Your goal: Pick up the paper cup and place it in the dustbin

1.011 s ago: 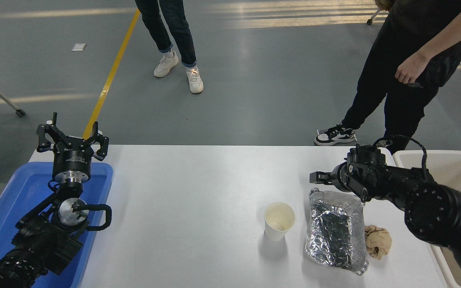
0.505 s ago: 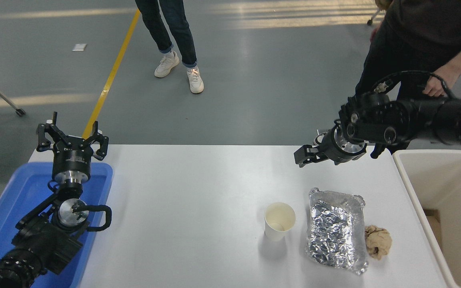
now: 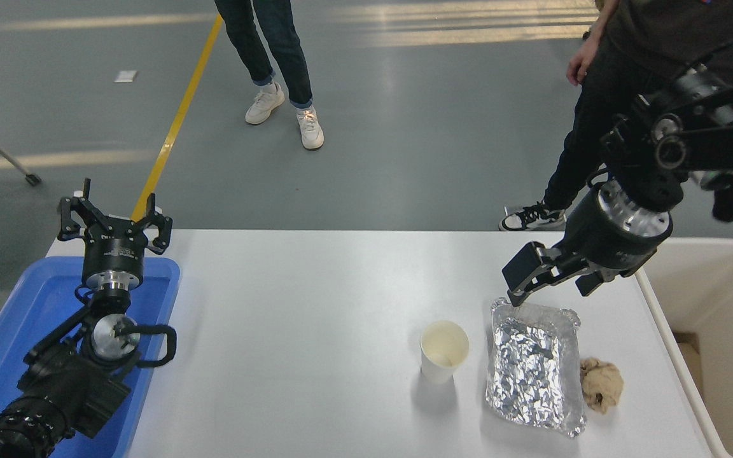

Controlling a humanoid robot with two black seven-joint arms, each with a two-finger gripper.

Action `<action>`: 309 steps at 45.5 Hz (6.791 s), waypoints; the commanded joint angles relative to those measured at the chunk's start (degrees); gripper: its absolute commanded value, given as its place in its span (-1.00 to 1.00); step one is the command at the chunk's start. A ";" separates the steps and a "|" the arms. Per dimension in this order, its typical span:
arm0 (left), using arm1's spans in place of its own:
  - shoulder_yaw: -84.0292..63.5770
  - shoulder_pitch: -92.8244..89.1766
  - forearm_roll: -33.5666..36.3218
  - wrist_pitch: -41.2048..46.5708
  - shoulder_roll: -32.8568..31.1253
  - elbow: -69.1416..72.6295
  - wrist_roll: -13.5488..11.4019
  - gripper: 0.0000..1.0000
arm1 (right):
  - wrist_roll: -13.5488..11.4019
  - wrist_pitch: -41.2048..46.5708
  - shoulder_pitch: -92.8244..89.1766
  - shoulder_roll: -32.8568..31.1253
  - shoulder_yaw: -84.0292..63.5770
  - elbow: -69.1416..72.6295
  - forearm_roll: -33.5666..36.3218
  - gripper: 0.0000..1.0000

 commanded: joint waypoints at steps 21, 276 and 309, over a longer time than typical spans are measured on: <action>0.09 0.00 0.01 0.00 0.00 0.00 -0.01 0.98 | -0.21 -8.24 5.97 5.46 -5.49 2.27 2.60 1.00; 0.26 0.00 0.10 -0.09 0.09 0.00 0.08 0.98 | -2.06 -31.55 -38.98 -23.98 10.34 -36.25 -14.87 1.00; 0.26 0.00 0.01 0.00 0.09 0.00 0.08 0.98 | -2.06 2.91 4.28 -5.70 3.48 0.59 7.26 1.00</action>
